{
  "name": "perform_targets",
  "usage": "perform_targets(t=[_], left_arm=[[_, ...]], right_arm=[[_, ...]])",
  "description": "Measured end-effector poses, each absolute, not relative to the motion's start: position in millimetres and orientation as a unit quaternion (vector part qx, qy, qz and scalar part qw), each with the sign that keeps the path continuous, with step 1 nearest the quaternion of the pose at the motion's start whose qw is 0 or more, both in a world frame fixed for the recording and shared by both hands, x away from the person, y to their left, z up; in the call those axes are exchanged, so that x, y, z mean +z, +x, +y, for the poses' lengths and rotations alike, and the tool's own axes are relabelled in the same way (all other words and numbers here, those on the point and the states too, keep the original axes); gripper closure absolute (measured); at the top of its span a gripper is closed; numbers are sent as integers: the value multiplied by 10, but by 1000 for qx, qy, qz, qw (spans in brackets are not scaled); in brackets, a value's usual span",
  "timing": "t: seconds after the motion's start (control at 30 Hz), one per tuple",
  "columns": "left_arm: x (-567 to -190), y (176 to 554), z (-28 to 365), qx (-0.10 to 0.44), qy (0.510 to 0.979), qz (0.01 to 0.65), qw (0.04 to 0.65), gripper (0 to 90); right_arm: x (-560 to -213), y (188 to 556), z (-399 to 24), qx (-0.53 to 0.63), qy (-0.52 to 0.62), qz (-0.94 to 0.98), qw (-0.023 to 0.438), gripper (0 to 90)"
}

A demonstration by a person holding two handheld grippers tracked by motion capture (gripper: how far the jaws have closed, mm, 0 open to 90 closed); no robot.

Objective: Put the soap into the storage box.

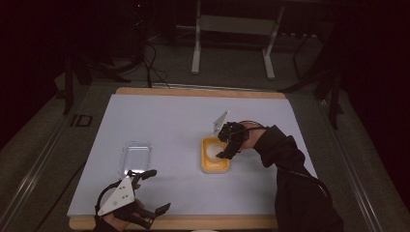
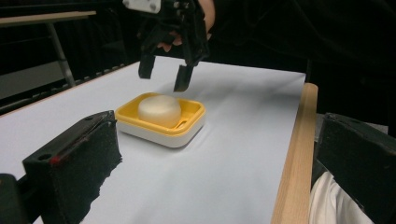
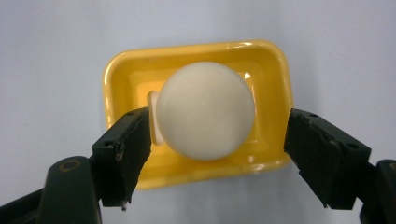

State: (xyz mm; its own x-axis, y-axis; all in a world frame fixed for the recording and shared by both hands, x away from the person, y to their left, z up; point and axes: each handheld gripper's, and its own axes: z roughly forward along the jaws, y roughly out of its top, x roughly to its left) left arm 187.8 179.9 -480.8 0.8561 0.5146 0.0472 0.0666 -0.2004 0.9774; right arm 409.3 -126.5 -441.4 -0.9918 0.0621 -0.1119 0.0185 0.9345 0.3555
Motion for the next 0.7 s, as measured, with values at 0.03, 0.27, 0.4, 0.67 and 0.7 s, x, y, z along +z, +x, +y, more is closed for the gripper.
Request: perform_targets(t=[0.03, 0.27, 0.4, 0.67, 0.7], left_arm=[[-4807, 1878, 1800, 187, 752, 193, 602, 1], [-4810, 1884, 1795, 185, 754, 193, 600, 1], [-4811, 1883, 1794, 185, 754, 193, 600, 1], [-4814, 1884, 1787, 183, 755, 194, 599, 1], [-4815, 1882, 1787, 183, 756, 193, 599, 1]], right_arm=[[-4392, 4082, -1284, 181, 25, 981, 62, 228], [-4244, 4045, -1436, 203, 59, 975, 66, 208], [-4233, 4040, -1512, 198, 91, 974, 66, 148], [-4258, 4009, -1702, 226, 154, 960, 59, 112], [-4255, 4000, -1727, 229, 161, 958, 62, 112]])
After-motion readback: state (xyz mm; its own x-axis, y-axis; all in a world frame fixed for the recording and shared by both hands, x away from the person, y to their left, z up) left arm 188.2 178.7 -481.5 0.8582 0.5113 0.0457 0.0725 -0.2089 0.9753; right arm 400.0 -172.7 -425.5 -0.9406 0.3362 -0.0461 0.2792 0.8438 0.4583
